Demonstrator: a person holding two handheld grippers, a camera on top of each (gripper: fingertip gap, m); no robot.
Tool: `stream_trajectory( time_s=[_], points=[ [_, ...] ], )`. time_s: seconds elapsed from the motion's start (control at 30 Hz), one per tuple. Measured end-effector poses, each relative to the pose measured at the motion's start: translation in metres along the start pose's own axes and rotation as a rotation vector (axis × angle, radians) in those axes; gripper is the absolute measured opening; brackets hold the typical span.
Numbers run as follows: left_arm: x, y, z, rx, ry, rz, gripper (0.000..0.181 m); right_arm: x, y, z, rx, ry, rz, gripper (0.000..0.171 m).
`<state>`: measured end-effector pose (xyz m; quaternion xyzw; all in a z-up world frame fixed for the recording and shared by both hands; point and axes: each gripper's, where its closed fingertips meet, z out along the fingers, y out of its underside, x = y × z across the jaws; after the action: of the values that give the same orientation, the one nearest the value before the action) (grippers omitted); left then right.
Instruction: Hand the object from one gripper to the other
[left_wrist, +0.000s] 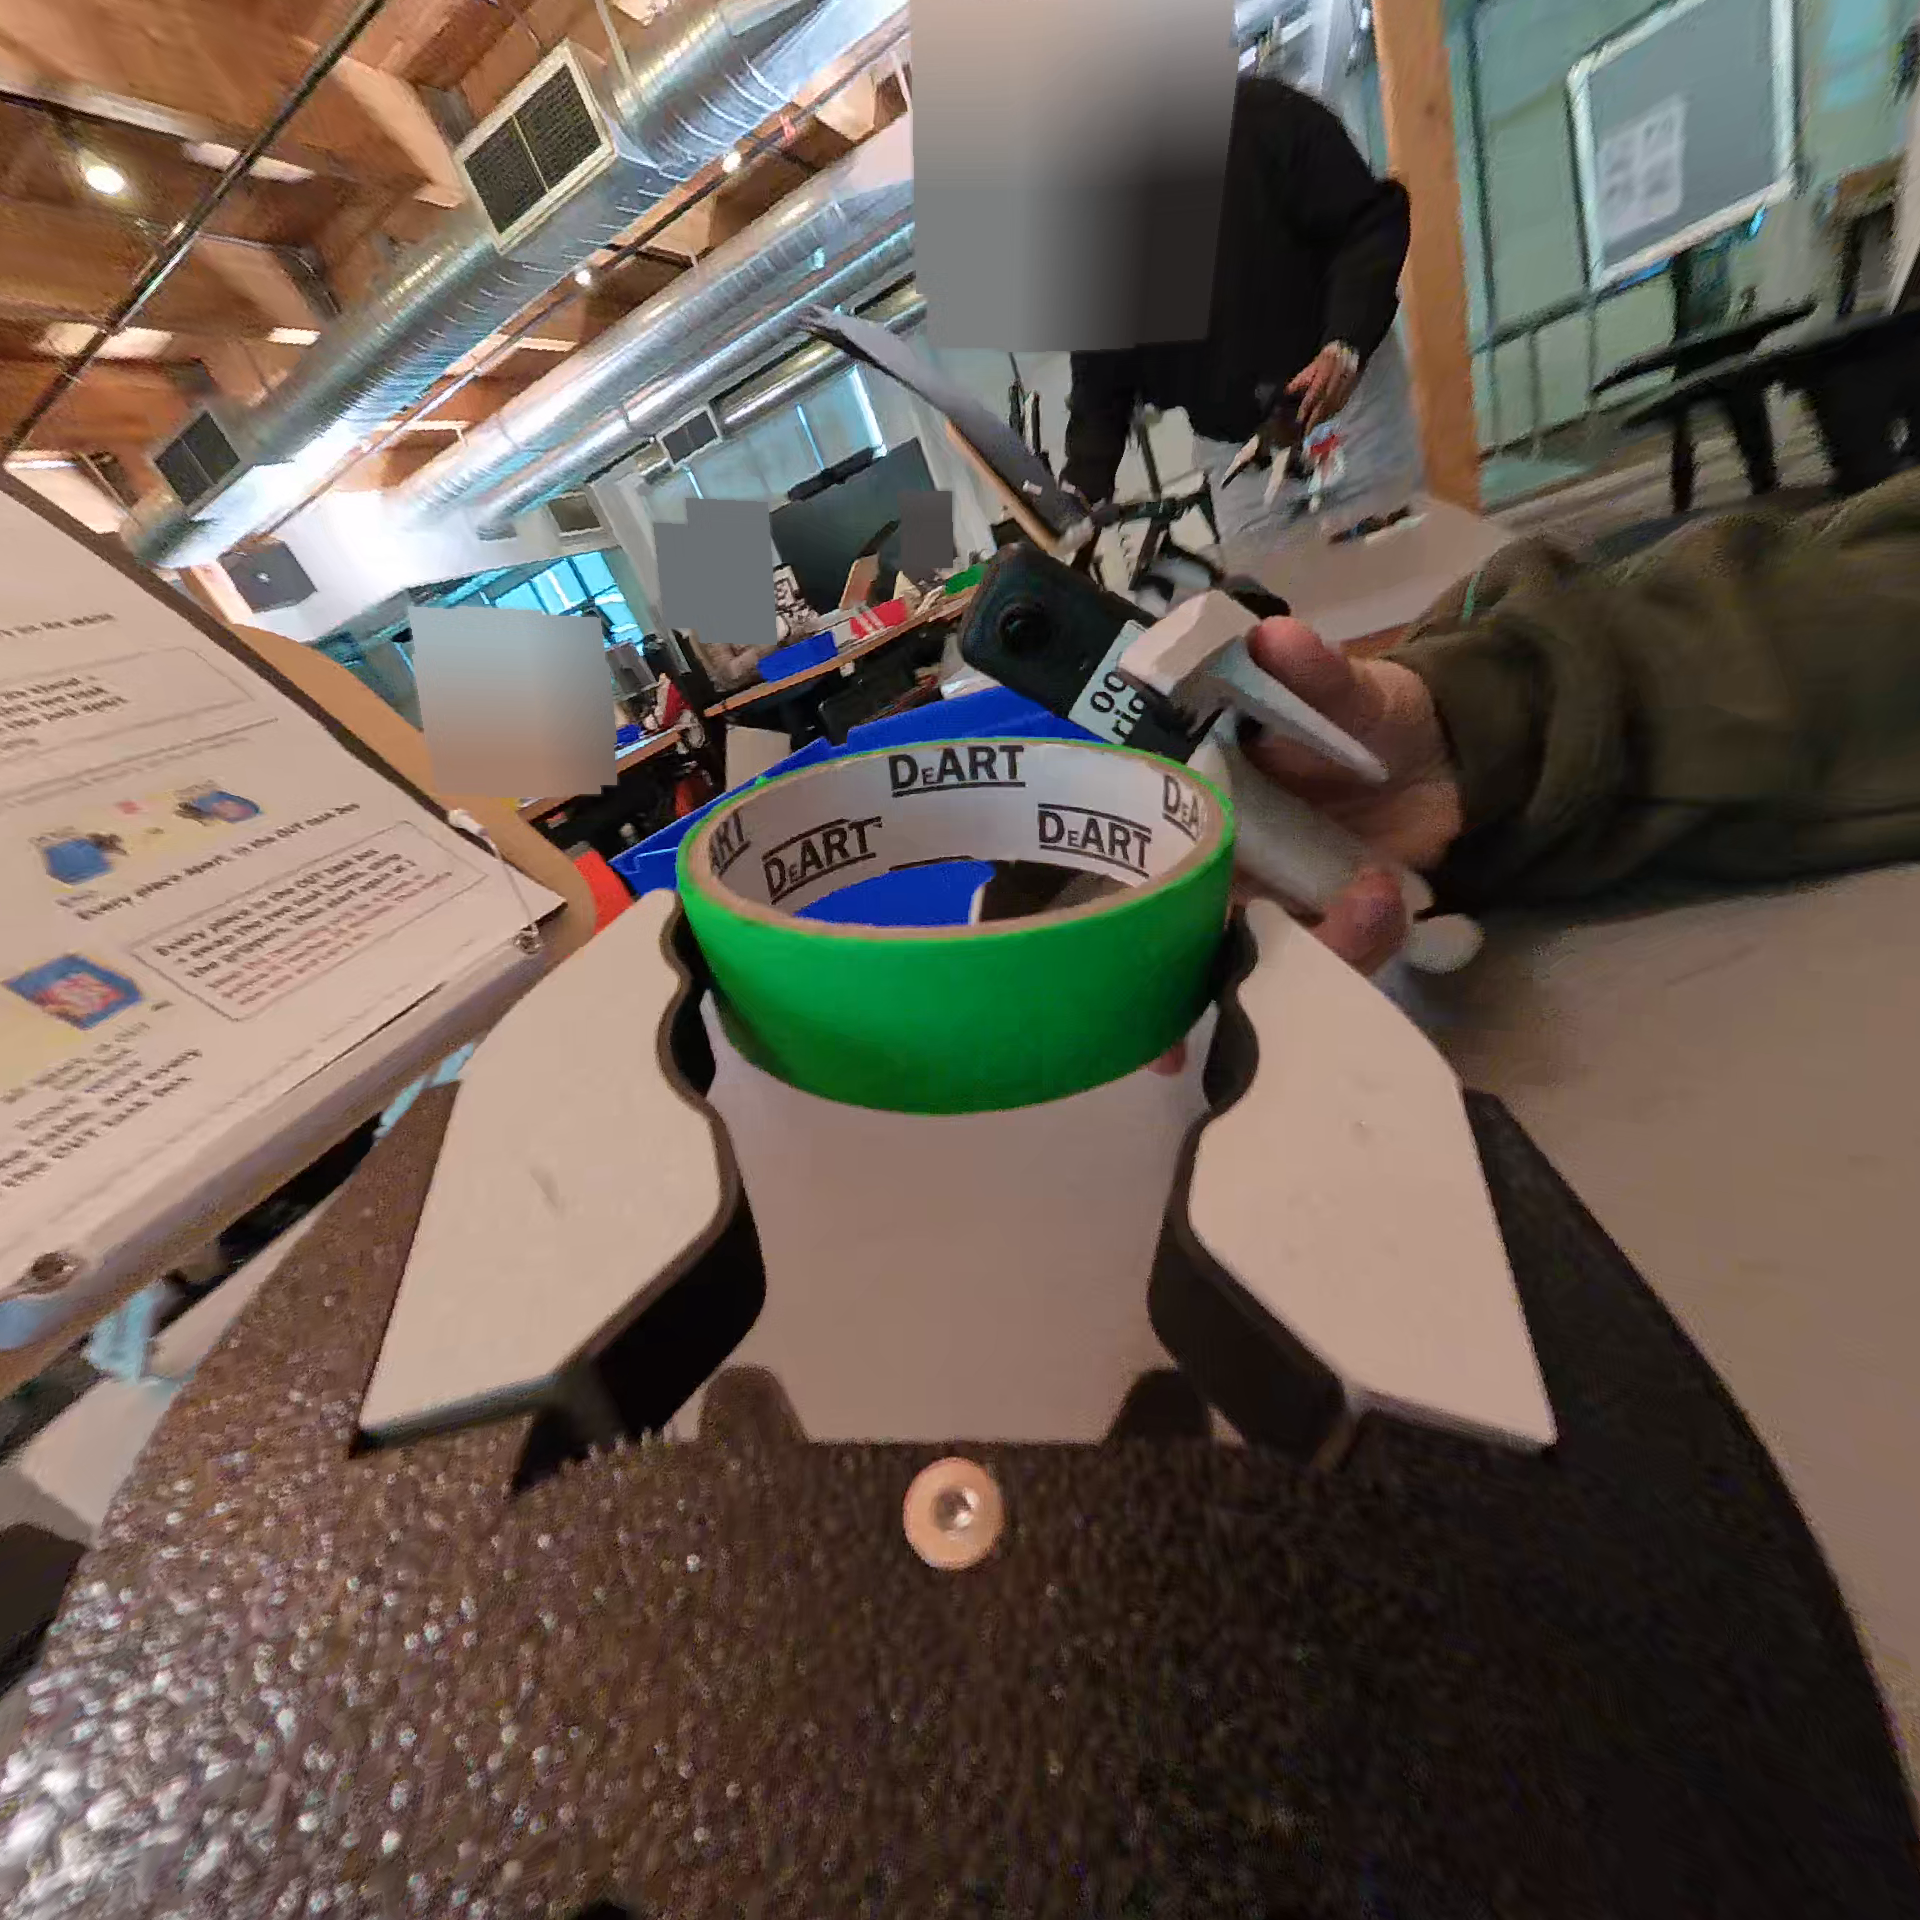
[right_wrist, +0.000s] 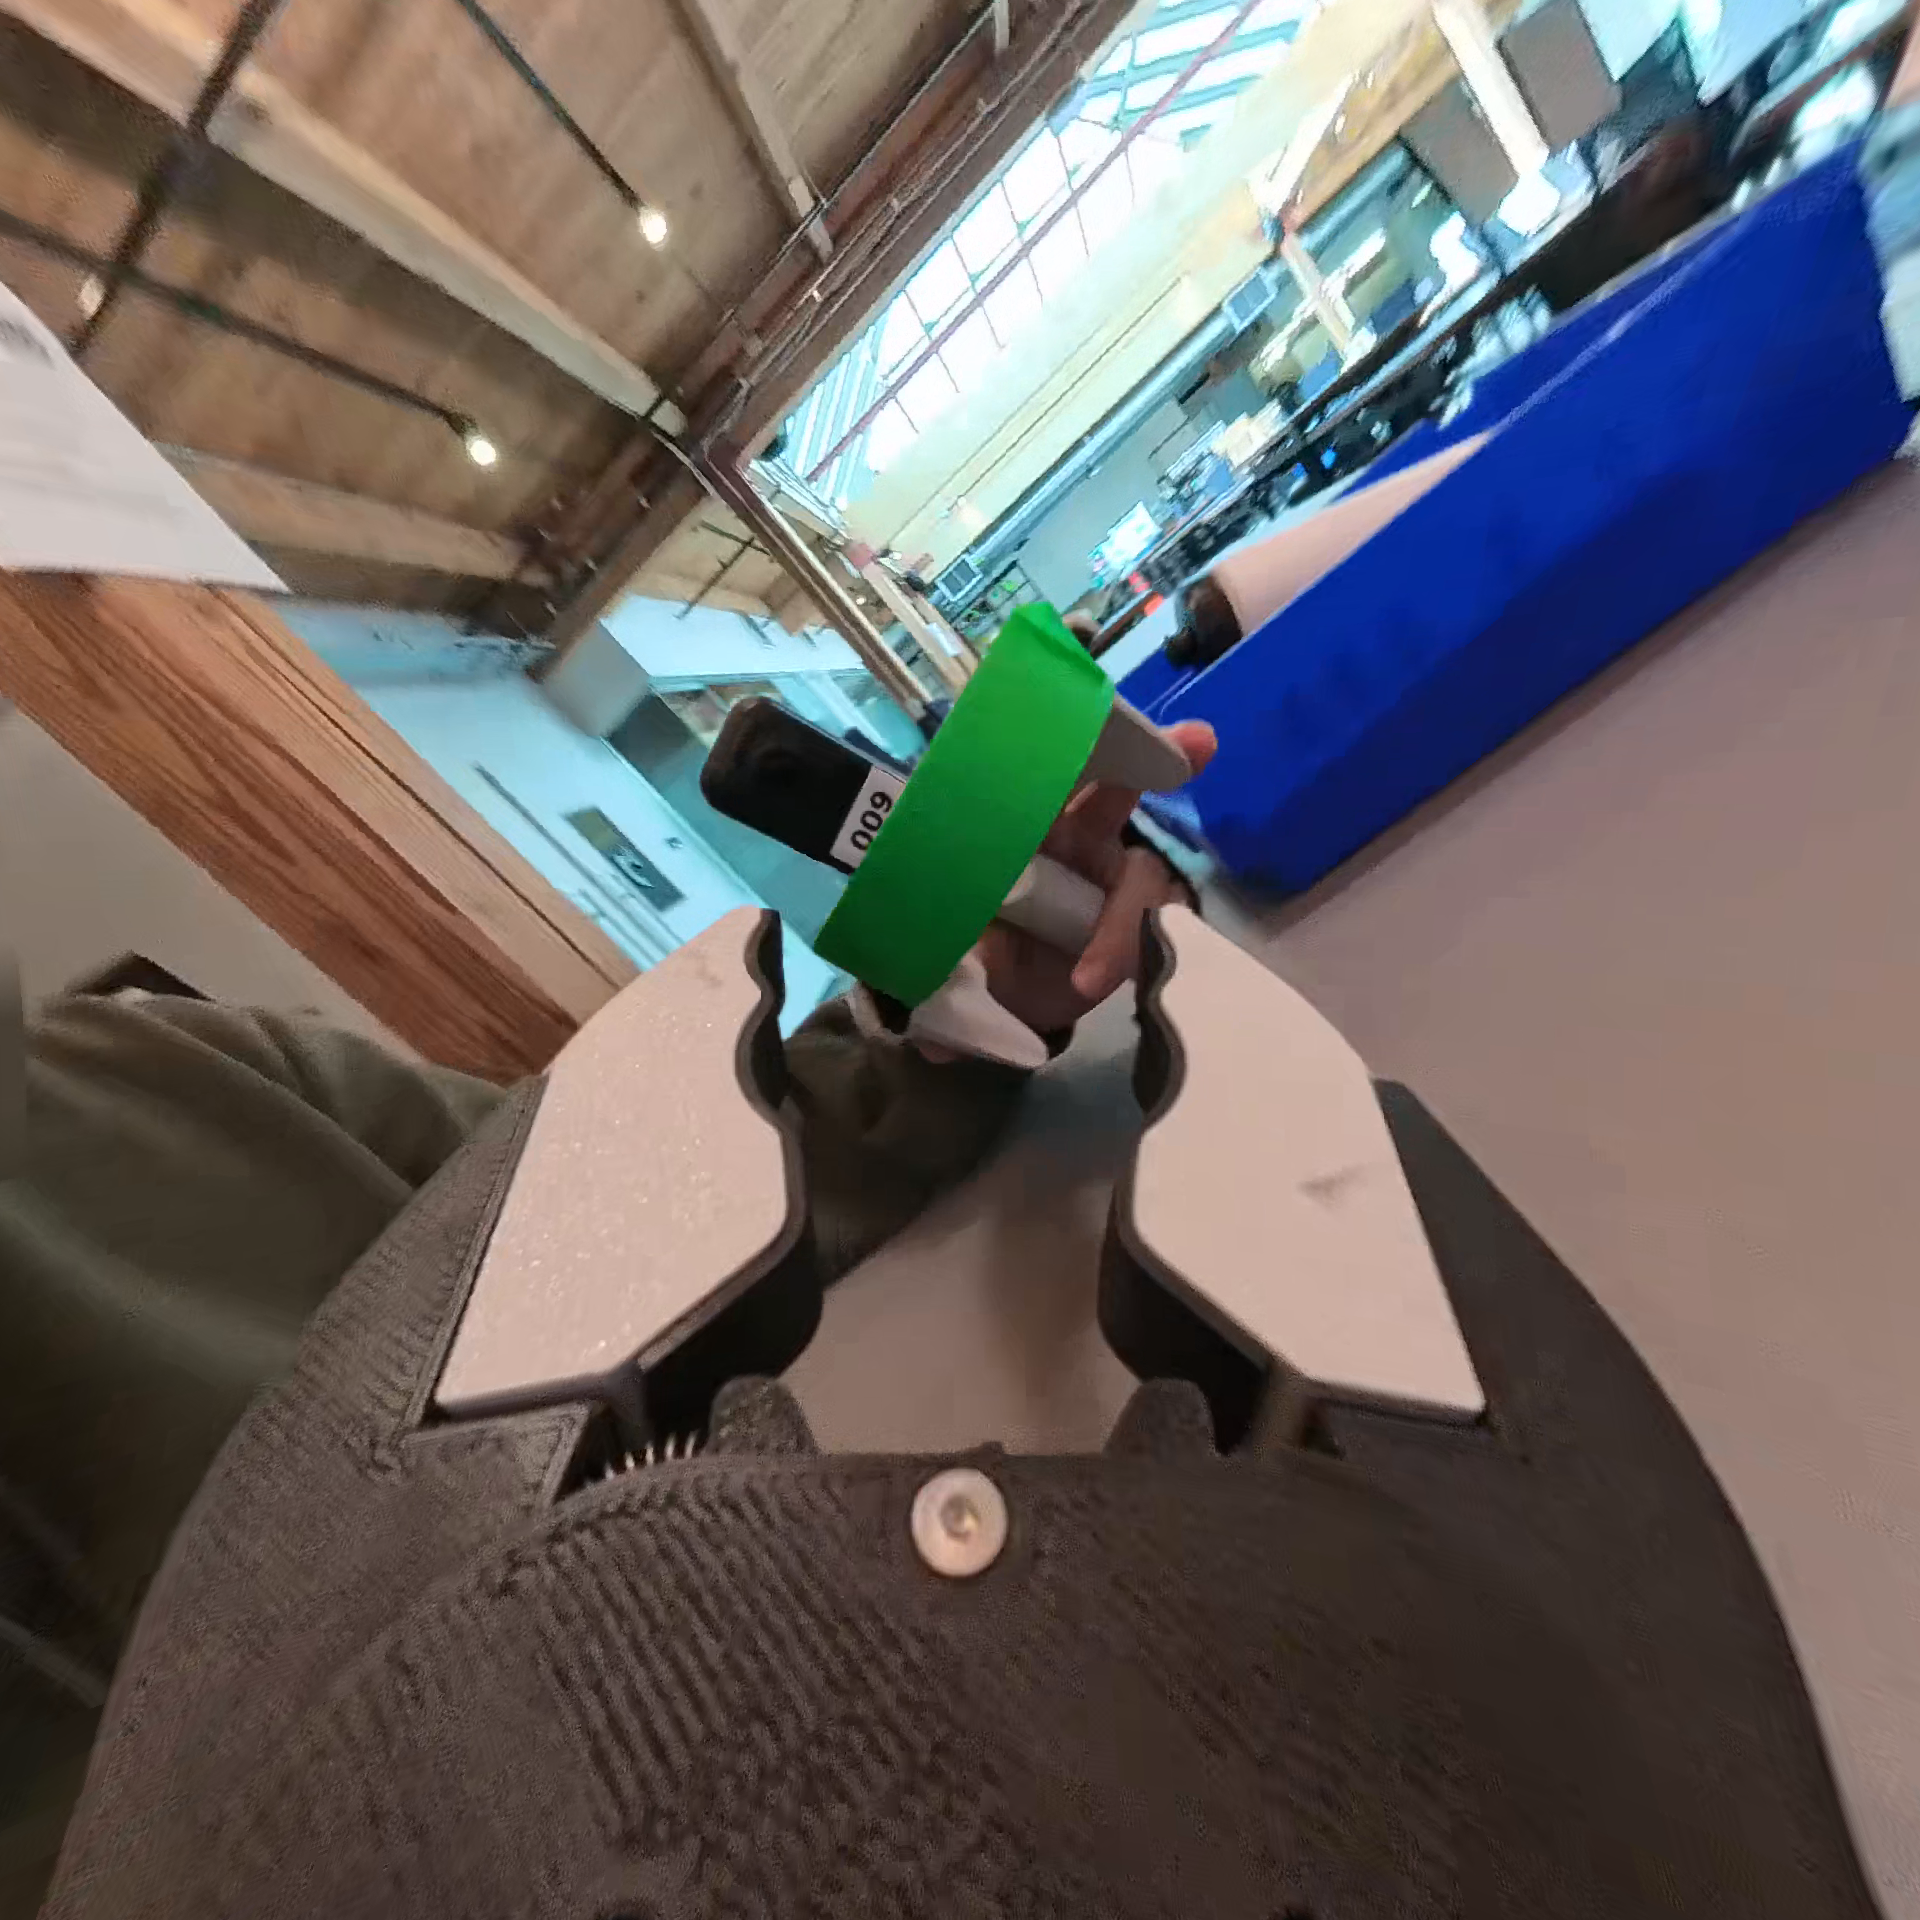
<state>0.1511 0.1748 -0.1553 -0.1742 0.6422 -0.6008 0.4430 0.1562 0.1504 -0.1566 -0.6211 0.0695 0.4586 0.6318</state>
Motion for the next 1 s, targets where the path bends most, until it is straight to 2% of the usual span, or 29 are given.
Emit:
stream_trajectory(
  time_s=[0.1, 0.33, 0.47, 0.6, 0.7, 0.8, 0.83, 0.9, 1.0],
  points=[
    [0.000, 0.010, 0.003, -0.069, -0.027, 0.088, 0.093, -0.003, 0.006, 0.002, -0.019, -0.048, 0.084, 0.055],
    [0.007, 0.021, 0.010, -0.140, -0.022, 0.194, 0.093, 0.014, 0.014, 0.002, -0.052, 0.024, 0.136, 0.033],
    [0.004, 0.023, 0.011, -0.168, -0.049, 0.187, 0.093, 0.015, 0.012, 0.001, -0.074, 0.033, 0.110, 0.031],
    [0.009, 0.023, 0.011, -0.159, -0.017, 0.041, 0.096, 0.014, -0.004, -0.006, -0.033, 0.093, -0.081, 0.029],
    [0.011, 0.021, 0.008, -0.147, 0.043, -0.164, 0.095, 0.011, -0.021, -0.016, -0.002, 0.182, -0.349, 0.029],
    [0.005, 0.019, 0.006, -0.119, 0.051, -0.318, 0.089, -0.004, -0.018, -0.016, -0.063, 0.167, -0.582, 0.029],
    [0.004, 0.018, 0.005, -0.103, 0.057, -0.352, 0.088, -0.006, -0.015, -0.015, -0.087, 0.157, -0.612, 0.029],
    [0.012, 0.009, 0.003, -0.036, 0.141, -0.424, 0.065, -0.009, -0.007, -0.012, -0.124, 0.126, -0.640, 0.029],
    [0.018, 0.005, 0.000, -0.023, 0.209, -0.505, 0.062, -0.020, 0.004, -0.008, -0.154, 0.042, -0.655, 0.029]
  ],
)
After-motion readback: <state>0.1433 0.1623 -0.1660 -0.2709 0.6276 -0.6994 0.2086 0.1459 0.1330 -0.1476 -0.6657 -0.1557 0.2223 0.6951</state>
